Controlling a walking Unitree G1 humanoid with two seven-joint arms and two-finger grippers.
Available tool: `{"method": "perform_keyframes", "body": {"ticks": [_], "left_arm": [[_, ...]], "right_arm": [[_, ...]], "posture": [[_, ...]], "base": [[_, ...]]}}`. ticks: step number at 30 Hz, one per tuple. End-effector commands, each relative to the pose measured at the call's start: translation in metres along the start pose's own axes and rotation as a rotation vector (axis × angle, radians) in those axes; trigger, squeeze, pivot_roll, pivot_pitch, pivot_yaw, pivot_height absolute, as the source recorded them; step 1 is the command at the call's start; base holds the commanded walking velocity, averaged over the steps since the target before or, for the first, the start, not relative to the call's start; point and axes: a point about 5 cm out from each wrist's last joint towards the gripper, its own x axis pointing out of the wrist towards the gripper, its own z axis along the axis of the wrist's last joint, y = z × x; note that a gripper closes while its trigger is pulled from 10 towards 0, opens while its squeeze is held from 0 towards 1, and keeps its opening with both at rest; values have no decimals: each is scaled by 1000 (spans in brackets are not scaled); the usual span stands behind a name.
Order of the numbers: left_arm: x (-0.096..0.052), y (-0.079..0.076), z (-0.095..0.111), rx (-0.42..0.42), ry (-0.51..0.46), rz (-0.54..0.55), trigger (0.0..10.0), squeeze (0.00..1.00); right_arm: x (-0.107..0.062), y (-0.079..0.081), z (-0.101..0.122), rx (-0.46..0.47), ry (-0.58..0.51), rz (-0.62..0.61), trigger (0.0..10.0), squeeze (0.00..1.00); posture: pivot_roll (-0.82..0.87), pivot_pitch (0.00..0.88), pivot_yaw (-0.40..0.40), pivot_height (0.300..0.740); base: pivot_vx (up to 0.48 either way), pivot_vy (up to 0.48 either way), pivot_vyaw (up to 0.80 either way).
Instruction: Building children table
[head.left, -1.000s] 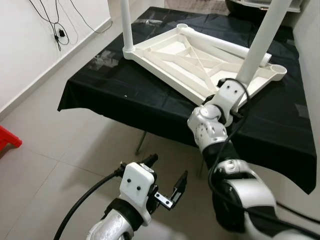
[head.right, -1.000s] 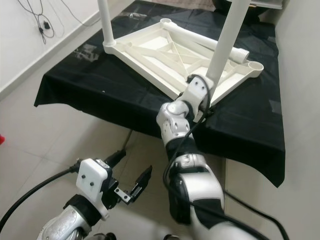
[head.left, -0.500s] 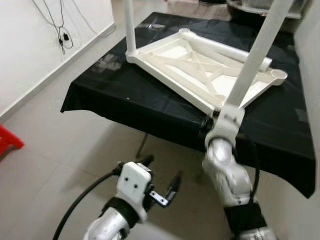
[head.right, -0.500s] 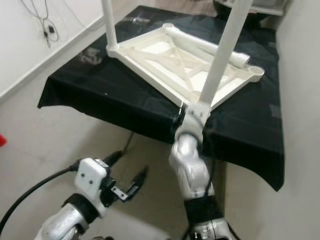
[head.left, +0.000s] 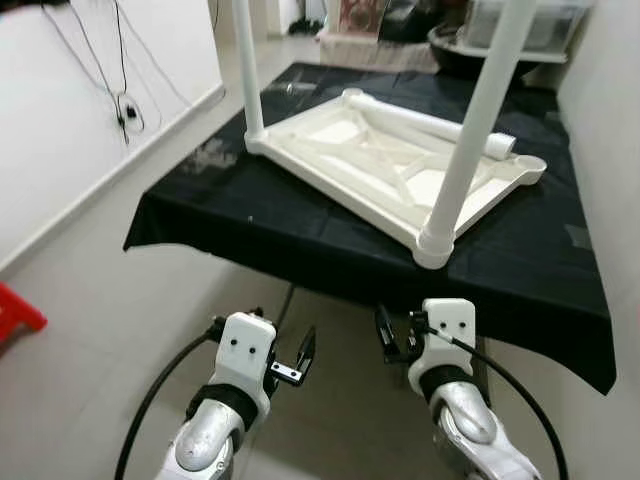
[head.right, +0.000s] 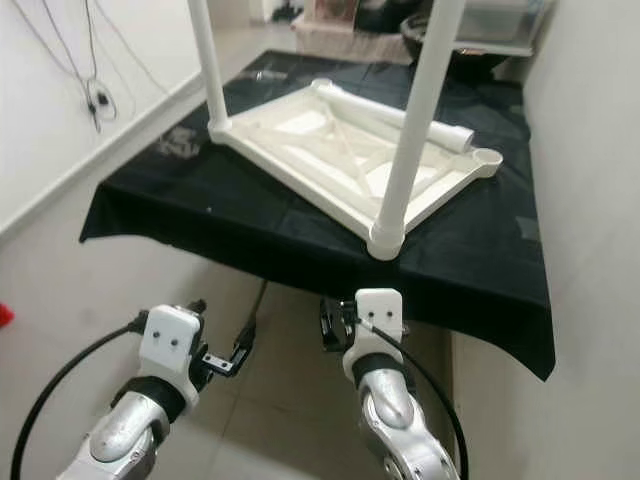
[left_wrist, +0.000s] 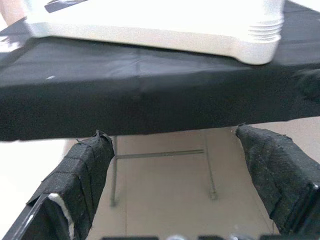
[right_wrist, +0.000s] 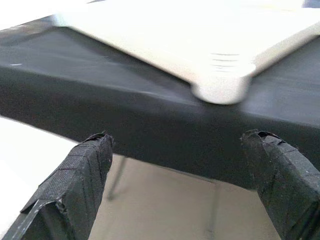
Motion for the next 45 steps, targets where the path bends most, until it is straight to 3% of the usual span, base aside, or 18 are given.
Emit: {"method": "perform_keyframes", "body": {"ticks": [1, 8, 17, 32, 36, 45], "left_arm": [[2, -2, -3, 2, 9, 2, 10000, 0], [5, -2, -9, -3, 24, 46, 10000, 0], [7, 3, -10, -11, 13, 103, 10000, 0], [6, 2, -10, 4, 11, 75, 10000, 0], [3, 6, -9, 0, 13, 117, 10000, 0], [1, 7, -15, -9, 48, 124, 10000, 0]], "right_arm": [[-4, 2, -3, -10, 19, 17, 10000, 0], [-7, 1, -7, -12, 14, 23, 10000, 0], [-5, -1, -13, -13, 53, 10, 10000, 0], [-5, -4, -13, 8, 48, -37, 10000, 0], [-6, -12, -11, 22, 41, -89, 10000, 0], [-3, -11, -13, 29, 53, -88, 10000, 0]], "posture": [[60, 50, 3, 740], [57, 30, -7, 740], [58, 15, -7, 740], [62, 32, 0, 740], [66, 50, 3, 740], [65, 60, 0, 740]], "base": [[0, 0, -781], [0, 0, -776], [0, 0, 0], [0, 0, 0], [0, 0, 0], [0, 0, 0]]}}
